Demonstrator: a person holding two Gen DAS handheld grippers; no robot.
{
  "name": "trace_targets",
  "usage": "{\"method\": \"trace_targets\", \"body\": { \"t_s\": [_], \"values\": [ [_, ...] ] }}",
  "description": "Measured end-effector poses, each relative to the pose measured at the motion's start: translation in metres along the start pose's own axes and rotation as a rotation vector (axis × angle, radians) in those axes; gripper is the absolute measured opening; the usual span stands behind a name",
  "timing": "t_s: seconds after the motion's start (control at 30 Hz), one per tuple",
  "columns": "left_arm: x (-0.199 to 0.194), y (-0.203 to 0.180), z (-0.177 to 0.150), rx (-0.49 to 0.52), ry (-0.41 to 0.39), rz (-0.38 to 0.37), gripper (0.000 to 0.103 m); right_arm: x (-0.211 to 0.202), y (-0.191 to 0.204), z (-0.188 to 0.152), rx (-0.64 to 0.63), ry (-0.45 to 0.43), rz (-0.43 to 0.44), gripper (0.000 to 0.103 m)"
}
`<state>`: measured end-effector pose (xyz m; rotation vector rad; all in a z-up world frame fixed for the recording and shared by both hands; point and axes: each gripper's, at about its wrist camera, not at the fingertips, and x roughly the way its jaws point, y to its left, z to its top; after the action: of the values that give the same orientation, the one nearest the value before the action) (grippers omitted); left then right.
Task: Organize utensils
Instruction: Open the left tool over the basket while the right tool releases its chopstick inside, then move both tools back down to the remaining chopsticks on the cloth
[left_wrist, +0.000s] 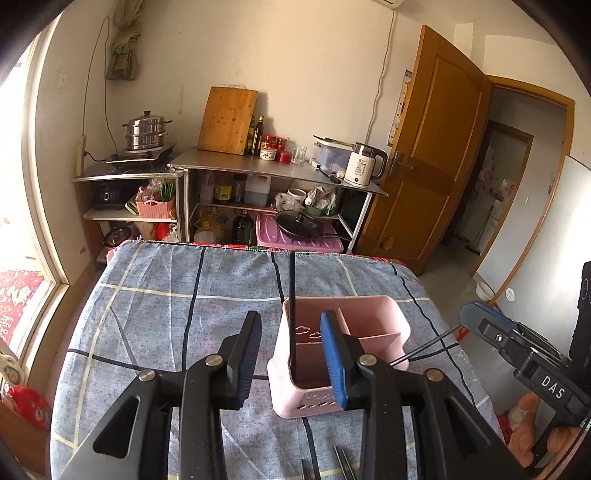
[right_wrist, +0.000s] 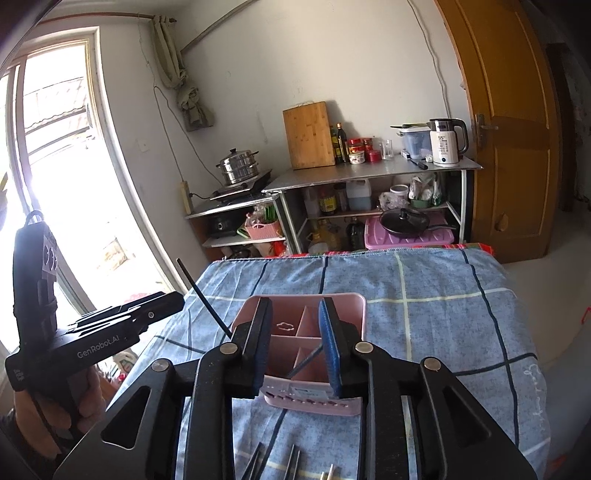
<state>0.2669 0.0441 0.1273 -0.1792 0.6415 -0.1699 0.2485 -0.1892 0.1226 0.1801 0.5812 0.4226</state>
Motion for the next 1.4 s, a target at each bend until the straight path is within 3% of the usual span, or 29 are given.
{"method": "trace_targets", "body": {
  "t_s": [0.23, 0.4, 0.87, 1.03, 1.4],
  "values": [
    [-0.032, -0.001, -0.035, 0.009, -0.030, -0.011, 0.034, -0.034, -0.009, -0.020, 0.007, -0.041, -0.013, 0.031],
    [-0.045, -0.006, -0.075, 0.021, -0.014, -0.021, 0.034, -0.051, -0.014, -0.051, 0.020, -0.002, -0.015, 0.031],
    [-0.039, -0.006, -0.204, -0.009, 0.185, -0.034, 0.034, -0.064, -0.024, -0.163, 0.057, 0.197, -0.042, 0.031],
    [-0.031, -0.010, -0.221, 0.003, 0.224, -0.023, 0.034, -0.062, -0.021, -0.181, 0.060, 0.233, -0.035, 0.031],
    [0.000, -0.014, -0.230, 0.043, 0.300, 0.011, 0.034, -0.055, -0.015, -0.185, 0.060, 0.254, -0.021, 0.031]
  ]
}}
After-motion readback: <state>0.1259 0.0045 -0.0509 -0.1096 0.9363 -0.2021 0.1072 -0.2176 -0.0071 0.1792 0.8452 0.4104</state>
